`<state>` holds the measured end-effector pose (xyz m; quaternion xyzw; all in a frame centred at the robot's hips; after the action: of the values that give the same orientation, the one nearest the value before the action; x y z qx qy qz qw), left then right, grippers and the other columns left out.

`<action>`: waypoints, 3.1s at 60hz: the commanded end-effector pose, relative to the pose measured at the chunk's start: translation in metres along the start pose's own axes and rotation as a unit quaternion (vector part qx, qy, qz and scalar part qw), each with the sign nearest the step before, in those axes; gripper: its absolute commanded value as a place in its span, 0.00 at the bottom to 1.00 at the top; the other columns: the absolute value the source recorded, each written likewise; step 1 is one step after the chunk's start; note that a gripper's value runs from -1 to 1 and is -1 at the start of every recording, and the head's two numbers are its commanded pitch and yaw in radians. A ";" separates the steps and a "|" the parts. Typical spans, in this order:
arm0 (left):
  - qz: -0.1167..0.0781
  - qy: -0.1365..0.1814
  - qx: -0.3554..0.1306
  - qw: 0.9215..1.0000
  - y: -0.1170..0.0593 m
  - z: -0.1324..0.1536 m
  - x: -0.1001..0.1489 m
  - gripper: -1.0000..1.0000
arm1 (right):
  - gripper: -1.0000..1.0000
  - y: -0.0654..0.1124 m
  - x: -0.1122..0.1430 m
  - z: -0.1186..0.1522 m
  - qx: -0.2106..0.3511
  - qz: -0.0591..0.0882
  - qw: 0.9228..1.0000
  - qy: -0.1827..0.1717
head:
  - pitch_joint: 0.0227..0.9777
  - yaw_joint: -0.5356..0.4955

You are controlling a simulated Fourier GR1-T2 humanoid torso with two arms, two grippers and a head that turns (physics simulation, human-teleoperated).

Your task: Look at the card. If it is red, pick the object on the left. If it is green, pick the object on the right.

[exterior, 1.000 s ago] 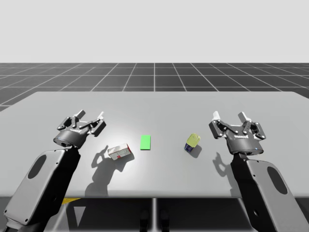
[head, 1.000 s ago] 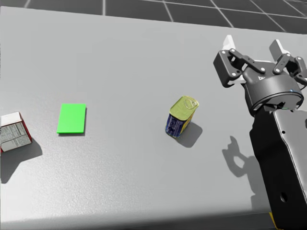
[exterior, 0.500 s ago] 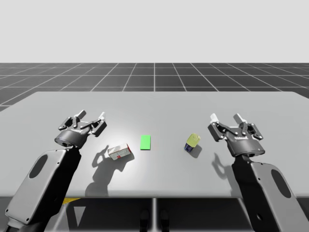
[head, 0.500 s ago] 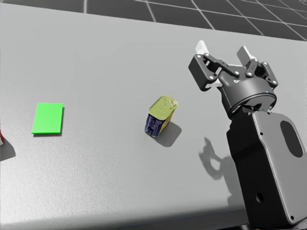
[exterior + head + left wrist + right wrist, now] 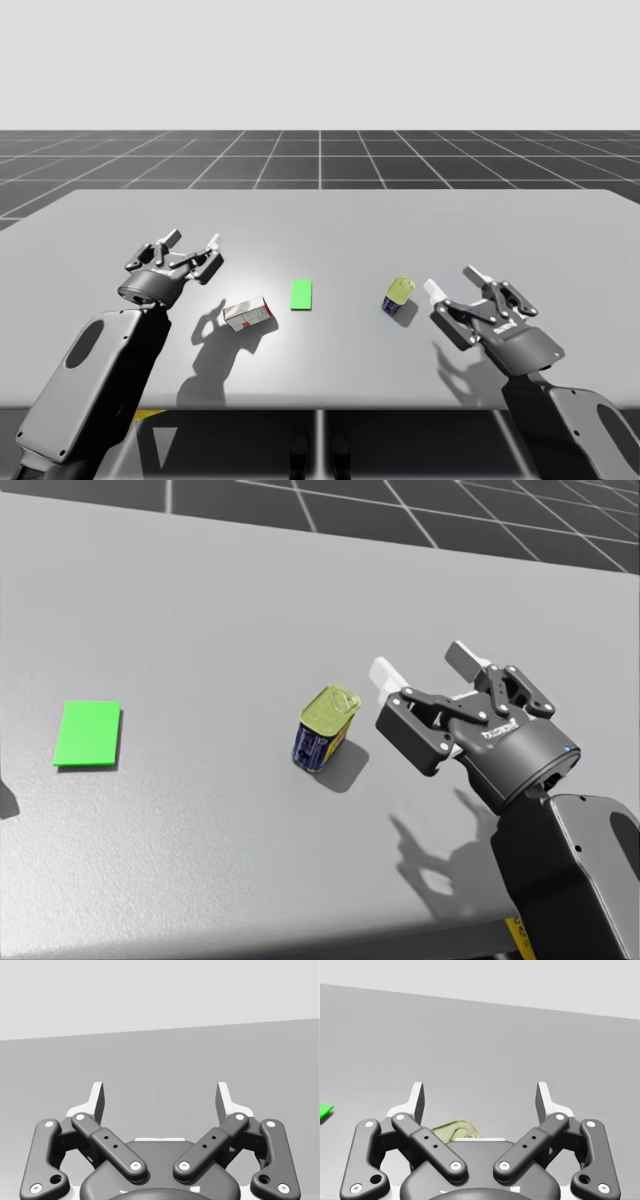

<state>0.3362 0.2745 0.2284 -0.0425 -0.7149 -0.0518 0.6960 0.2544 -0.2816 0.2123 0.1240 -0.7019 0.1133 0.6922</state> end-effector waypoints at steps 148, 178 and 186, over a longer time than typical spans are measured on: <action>-0.014 0.007 -0.004 1.000 -0.005 -0.002 -0.007 0.00 | 1.00 0.021 -0.104 -0.063 0.037 0.065 0.985 0.152 | 0.41 0.15; -0.014 0.007 -0.004 1.000 -0.005 -0.002 -0.007 0.00 | 1.00 0.012 -0.021 -0.071 0.007 0.077 0.994 0.081 | 0.41 0.14; -0.014 0.007 -0.004 1.000 -0.005 -0.002 -0.007 0.00 | 1.00 0.007 0.016 -0.073 -0.020 0.079 0.995 0.059 | 0.41 0.14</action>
<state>0.3374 0.2698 0.2217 -0.0350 -0.7107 -0.0642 0.6997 0.3002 -0.2432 0.1739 0.0950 -0.6186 0.2055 0.7524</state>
